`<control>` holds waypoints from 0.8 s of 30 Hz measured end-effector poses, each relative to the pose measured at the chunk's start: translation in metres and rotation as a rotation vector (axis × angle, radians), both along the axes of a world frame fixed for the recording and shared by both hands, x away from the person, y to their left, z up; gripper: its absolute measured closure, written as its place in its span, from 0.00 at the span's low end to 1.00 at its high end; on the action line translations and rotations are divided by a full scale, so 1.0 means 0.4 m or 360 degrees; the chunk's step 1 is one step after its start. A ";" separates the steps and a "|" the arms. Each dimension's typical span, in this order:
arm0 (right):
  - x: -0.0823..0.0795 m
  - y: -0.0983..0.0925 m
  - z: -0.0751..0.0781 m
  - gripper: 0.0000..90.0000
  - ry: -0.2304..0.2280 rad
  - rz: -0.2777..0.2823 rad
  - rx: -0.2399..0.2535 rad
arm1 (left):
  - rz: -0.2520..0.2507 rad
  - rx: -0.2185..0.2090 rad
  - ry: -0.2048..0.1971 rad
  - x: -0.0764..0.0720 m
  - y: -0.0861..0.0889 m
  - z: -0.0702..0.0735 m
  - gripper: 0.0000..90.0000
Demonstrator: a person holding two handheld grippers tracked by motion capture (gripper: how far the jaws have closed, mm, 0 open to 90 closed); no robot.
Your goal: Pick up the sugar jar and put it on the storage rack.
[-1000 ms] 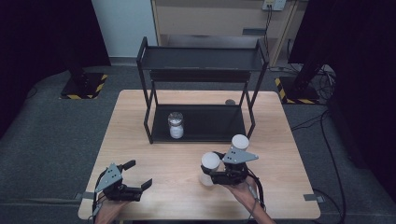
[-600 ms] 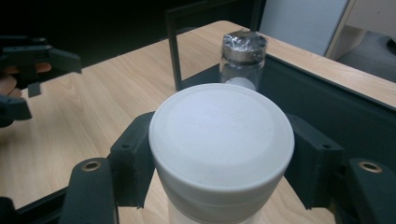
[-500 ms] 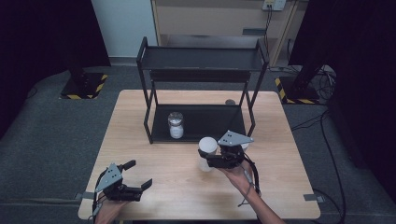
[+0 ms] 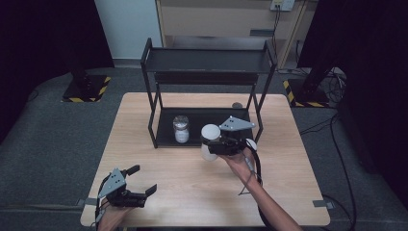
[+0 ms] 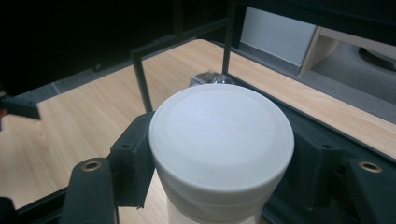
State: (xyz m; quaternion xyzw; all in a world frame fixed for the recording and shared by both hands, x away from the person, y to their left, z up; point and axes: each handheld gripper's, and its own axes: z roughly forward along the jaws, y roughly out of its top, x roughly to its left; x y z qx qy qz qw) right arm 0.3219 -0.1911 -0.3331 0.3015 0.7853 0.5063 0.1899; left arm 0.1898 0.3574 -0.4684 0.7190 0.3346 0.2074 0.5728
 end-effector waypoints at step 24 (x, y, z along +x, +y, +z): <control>0.104 0.099 0.016 0.38 0.0058 -0.0258 -0.0041 | -0.0001 -0.0003 -0.0002 -0.001 0.003 0.000 0.00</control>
